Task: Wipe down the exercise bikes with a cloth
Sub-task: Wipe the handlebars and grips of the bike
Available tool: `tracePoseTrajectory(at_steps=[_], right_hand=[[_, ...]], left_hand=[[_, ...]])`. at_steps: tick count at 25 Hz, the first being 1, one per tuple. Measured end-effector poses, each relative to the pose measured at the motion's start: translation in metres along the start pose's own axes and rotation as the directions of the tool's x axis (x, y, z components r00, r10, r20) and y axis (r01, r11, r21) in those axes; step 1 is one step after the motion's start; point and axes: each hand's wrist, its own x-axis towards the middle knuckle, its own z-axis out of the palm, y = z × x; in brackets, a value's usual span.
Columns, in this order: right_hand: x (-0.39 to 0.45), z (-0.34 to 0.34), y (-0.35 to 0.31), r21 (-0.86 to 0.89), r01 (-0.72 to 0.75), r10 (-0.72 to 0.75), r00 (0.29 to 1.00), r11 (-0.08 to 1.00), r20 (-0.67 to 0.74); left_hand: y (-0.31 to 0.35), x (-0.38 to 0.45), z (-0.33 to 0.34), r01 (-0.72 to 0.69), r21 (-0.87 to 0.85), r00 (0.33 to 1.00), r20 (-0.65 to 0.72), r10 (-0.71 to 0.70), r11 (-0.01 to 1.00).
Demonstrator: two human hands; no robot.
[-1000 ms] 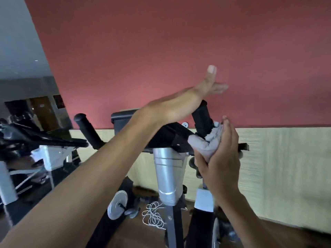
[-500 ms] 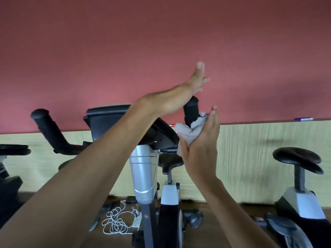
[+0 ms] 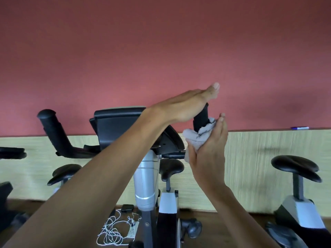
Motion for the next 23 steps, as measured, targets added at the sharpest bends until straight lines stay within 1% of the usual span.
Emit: tracePoseTrajectory(at_steps=[2,4,6,8,10,13,14,16,18,20,23], right_hand=[[0.008,0.005,-0.004,-0.006,0.006,-0.006,1.000,1.000,0.014],[0.029,0.002,-0.018,-0.004,-0.007,0.007,1.000,1.000,-0.024],[0.039,0.006,-0.027,0.014,-0.006,0.007,0.996,1.000,-0.085],[0.032,0.009,-0.025,0.024,0.017,-0.014,0.994,1.000,-0.106],[0.017,0.011,-0.012,-0.007,0.004,-0.004,0.998,1.000,-0.065],[0.001,0.011,-0.002,-0.027,-0.029,0.028,0.998,0.999,-0.058],[0.003,0.013,-0.006,-0.027,-0.035,0.033,0.997,0.999,-0.070],[0.017,0.017,-0.019,-0.066,-0.040,0.031,0.990,0.997,-0.136],[0.030,0.018,-0.026,-0.107,0.000,-0.020,0.982,0.994,-0.185],[0.028,0.020,-0.020,-0.087,0.032,-0.048,0.981,0.996,-0.190],[-0.002,0.023,-0.005,-0.041,-0.082,0.076,0.988,0.996,-0.131]], left_hand=[[-0.003,-0.002,-0.003,-0.128,0.024,0.991,0.036,0.127,0.991],[-0.010,-0.006,-0.009,-0.264,0.065,0.965,0.007,0.264,0.962],[-0.026,-0.006,-0.018,-0.369,0.015,0.929,-0.008,0.369,0.929],[-0.040,-0.005,-0.027,-0.429,-0.030,0.904,-0.022,0.428,0.903],[-0.045,-0.003,-0.032,-0.448,-0.083,0.894,-0.050,0.445,0.890],[-0.048,0.003,-0.032,-0.493,-0.153,0.870,-0.107,0.481,0.857],[-0.049,0.004,-0.032,-0.506,-0.172,0.862,-0.119,0.492,0.845],[-0.052,0.009,-0.033,-0.530,-0.186,0.848,-0.119,0.517,0.827],[-0.054,0.012,-0.033,-0.540,-0.207,0.841,-0.098,0.532,0.816],[-0.054,0.012,-0.034,-0.539,-0.215,0.840,-0.069,0.537,0.815],[-0.054,0.010,-0.035,-0.537,-0.199,0.842,-0.067,0.536,0.819]])
